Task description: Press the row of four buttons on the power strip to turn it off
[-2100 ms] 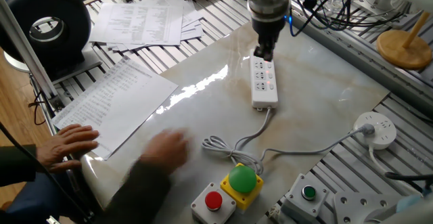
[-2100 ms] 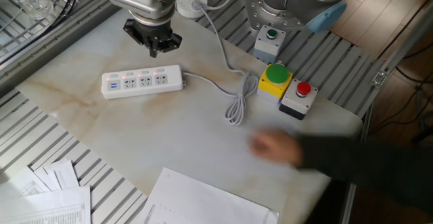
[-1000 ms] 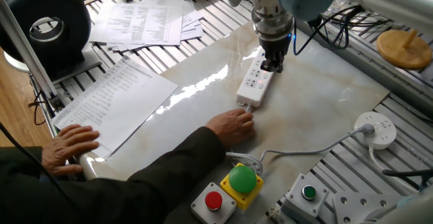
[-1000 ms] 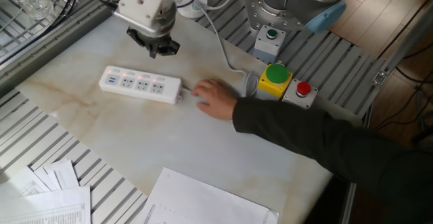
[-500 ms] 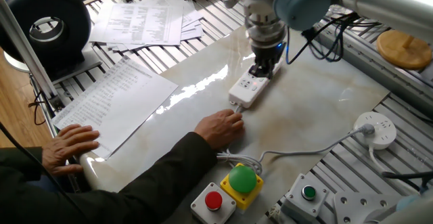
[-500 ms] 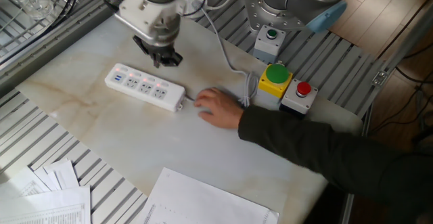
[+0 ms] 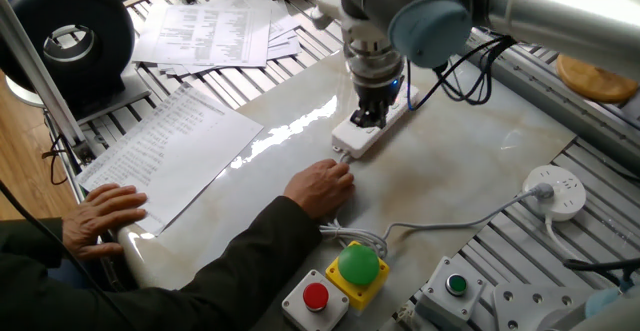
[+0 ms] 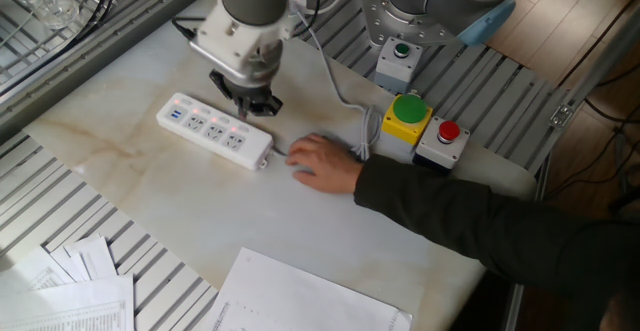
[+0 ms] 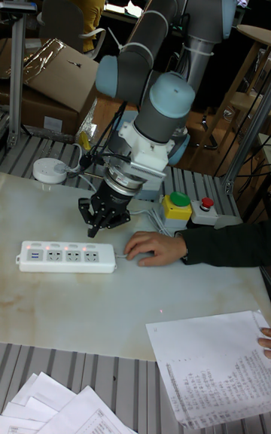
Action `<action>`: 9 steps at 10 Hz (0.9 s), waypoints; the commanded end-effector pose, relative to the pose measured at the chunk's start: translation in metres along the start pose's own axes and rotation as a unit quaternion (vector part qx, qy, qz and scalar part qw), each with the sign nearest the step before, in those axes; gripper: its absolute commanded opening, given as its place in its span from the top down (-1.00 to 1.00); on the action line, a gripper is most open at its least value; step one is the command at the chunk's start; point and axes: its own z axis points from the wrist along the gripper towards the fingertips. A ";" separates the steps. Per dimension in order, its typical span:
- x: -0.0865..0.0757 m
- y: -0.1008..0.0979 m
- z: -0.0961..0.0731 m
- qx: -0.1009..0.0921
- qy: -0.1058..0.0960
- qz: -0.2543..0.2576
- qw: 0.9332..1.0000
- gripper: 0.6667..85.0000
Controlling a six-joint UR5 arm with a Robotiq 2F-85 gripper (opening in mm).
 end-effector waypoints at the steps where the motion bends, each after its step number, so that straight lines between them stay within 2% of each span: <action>1: -0.010 0.012 0.011 -0.004 -0.011 -0.004 1.000 0.99; 9: -0.017 0.008 0.022 0.009 -0.019 -0.010 1.000 0.99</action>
